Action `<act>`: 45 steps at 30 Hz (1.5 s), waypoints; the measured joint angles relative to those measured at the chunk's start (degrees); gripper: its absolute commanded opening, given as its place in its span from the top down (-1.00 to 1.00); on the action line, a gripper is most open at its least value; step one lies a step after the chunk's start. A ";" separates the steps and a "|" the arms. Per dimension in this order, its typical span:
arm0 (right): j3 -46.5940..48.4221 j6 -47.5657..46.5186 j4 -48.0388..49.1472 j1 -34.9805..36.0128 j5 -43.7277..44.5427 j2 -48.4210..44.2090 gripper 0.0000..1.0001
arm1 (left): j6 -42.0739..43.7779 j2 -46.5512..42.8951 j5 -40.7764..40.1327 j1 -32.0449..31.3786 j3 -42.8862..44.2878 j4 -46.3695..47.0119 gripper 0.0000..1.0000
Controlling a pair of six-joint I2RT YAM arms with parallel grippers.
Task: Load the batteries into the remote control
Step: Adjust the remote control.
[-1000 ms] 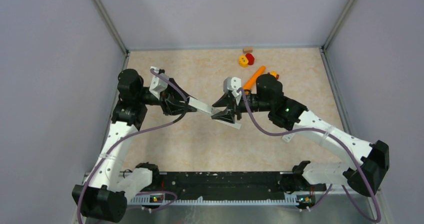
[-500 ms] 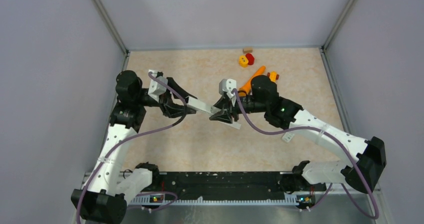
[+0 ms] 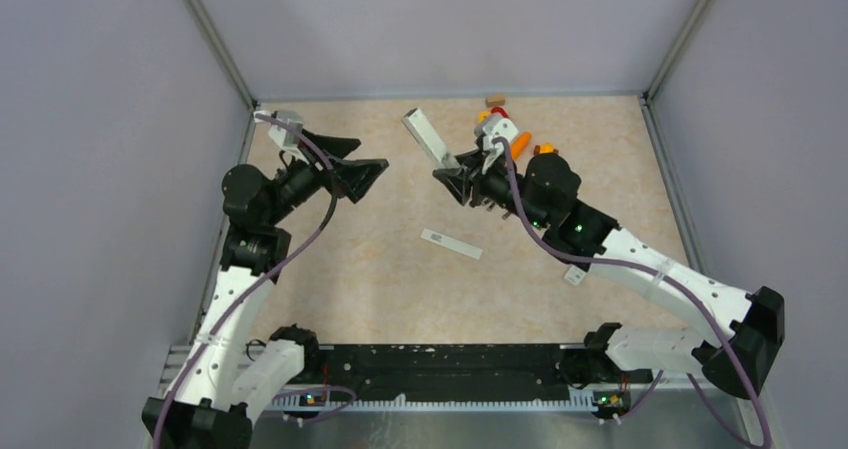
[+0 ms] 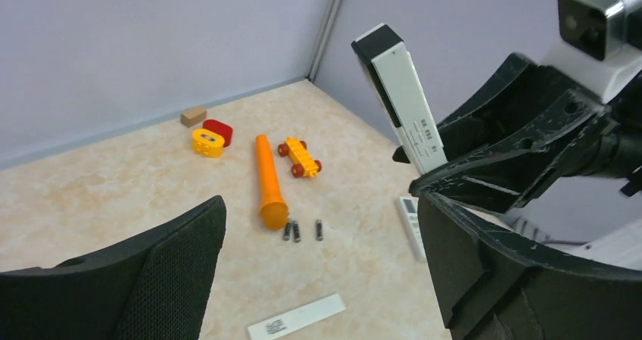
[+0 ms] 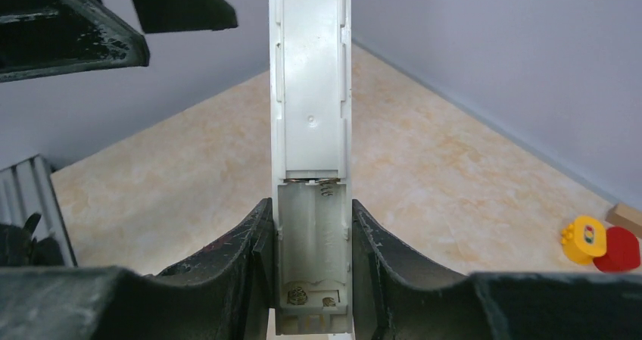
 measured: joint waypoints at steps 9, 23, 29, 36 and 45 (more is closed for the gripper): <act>0.07 4.20 2.56 1.20 11.65 0.63 1.00 | -25.73 5.92 -2.47 -3.06 -1.70 14.19 -0.97; 0.07 4.26 1.97 6.14 16.06 4.11 1.00 | -35.65 15.30 -8.07 -12.44 -1.70 19.06 -0.31; 0.96 4.13 1.01 6.14 16.02 4.96 1.00 | -38.56 17.75 -9.18 -12.44 -1.55 19.76 -0.18; 3.52 4.81 -1.20 6.29 18.34 8.61 1.00 | -40.81 19.56 -10.45 -12.46 -0.55 16.46 0.10; 5.22 4.85 -3.85 6.51 19.06 10.45 0.57 | -39.91 19.58 -12.96 -12.44 1.25 9.53 0.80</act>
